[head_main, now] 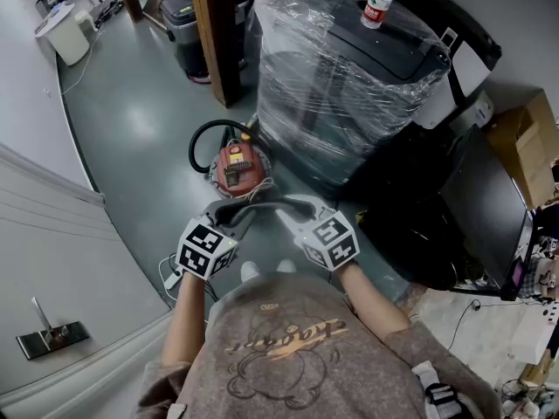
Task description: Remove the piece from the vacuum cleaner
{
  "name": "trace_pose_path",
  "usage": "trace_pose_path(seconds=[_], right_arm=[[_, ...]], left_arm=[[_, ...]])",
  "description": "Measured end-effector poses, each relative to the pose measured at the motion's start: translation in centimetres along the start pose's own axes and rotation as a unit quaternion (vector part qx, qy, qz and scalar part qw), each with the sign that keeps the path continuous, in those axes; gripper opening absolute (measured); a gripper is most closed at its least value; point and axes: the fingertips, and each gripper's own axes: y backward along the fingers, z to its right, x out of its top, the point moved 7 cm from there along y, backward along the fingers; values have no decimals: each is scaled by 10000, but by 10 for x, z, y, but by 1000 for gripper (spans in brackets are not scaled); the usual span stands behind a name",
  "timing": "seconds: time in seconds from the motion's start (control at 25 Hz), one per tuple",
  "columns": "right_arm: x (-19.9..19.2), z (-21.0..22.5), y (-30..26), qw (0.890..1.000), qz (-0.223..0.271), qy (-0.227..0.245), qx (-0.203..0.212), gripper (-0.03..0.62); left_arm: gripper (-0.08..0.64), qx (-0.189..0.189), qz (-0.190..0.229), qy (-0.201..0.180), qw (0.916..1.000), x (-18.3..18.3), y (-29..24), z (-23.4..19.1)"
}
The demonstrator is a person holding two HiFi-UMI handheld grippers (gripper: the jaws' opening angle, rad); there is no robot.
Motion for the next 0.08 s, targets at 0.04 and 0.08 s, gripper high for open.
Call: trace_pose_path(seconds=[0.04,0.08], right_arm=[[-1,0,0,10000,-7,0,3,69],[-1,0,0,10000,-13,1,5,68]], left_arm=[[62,0,-1,5,10000,0,0,0],[63,0,-2,10,10000,-1,-1,0]])
